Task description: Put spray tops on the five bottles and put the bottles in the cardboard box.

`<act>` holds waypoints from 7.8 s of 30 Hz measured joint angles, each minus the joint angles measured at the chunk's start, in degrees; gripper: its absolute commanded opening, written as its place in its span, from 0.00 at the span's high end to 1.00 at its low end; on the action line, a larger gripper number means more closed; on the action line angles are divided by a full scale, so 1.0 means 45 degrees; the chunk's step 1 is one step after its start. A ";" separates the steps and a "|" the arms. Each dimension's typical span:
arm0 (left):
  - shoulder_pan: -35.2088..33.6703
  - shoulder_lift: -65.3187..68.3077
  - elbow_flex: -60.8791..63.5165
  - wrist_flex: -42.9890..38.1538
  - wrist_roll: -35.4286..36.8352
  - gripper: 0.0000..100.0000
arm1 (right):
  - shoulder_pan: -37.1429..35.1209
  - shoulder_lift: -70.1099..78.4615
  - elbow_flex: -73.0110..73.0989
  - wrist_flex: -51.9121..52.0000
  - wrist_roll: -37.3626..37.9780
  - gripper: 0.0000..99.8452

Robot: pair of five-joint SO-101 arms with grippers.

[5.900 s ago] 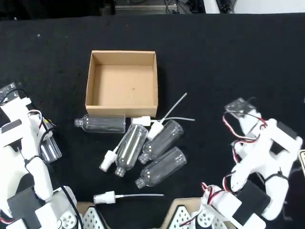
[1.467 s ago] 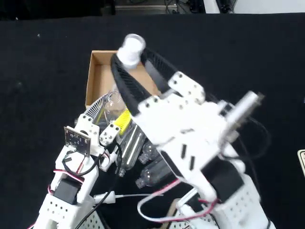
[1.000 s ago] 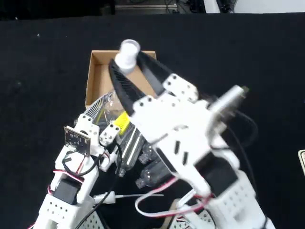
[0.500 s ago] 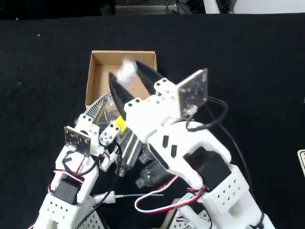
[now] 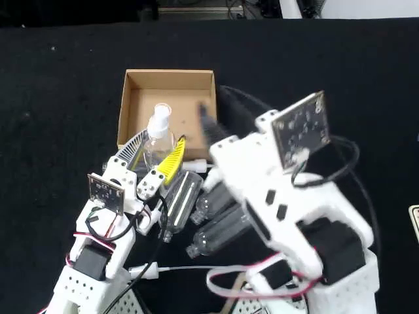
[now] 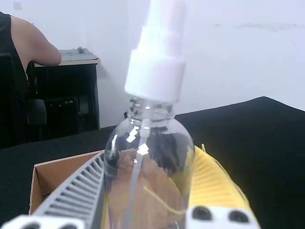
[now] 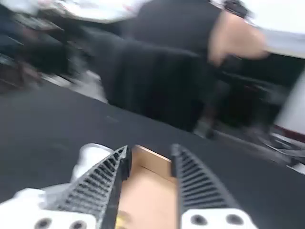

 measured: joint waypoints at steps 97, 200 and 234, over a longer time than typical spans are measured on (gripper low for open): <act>-1.6371 2.8034 -0.7541 -1.9907 0.0000 0.97 | 0.4845 0.0137 1.1937 -0.5763 0.0879 0.97; -1.6586 2.3541 -0.6388 -1.4828 0.0039 0.73 | 0.4845 0.0137 1.1937 -0.5763 0.0879 0.98; -1.6586 2.3521 -0.6037 -1.4828 -0.0938 0.98 | 0.4845 0.0137 1.1937 -0.5763 0.0879 0.98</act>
